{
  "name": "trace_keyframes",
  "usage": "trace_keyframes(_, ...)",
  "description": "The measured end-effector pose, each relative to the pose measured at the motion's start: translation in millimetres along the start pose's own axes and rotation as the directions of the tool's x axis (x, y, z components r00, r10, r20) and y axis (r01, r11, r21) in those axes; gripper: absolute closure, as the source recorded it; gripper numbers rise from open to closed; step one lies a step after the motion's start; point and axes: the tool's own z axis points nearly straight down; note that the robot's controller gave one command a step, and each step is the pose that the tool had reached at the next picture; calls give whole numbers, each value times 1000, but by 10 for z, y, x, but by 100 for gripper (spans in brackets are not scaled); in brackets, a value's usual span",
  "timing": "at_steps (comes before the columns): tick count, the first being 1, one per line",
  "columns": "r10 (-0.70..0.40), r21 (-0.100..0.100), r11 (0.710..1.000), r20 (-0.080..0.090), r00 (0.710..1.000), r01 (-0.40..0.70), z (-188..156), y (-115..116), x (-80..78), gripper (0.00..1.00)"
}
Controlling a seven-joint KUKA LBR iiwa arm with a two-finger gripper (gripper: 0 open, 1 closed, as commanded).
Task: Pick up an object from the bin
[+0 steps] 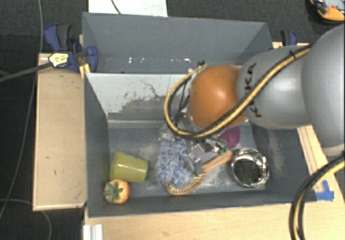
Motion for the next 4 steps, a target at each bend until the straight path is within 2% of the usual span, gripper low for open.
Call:
trace_keyframes(1,21,3,1000,2,1000,-21,-1,-4,-15,100)
trace_keyframes(3,26,3,1000,3,1000,-26,-67,-1,-16,100)
trace_keyframes(4,28,3,1000,4,1000,-28,-216,-1,-18,100)
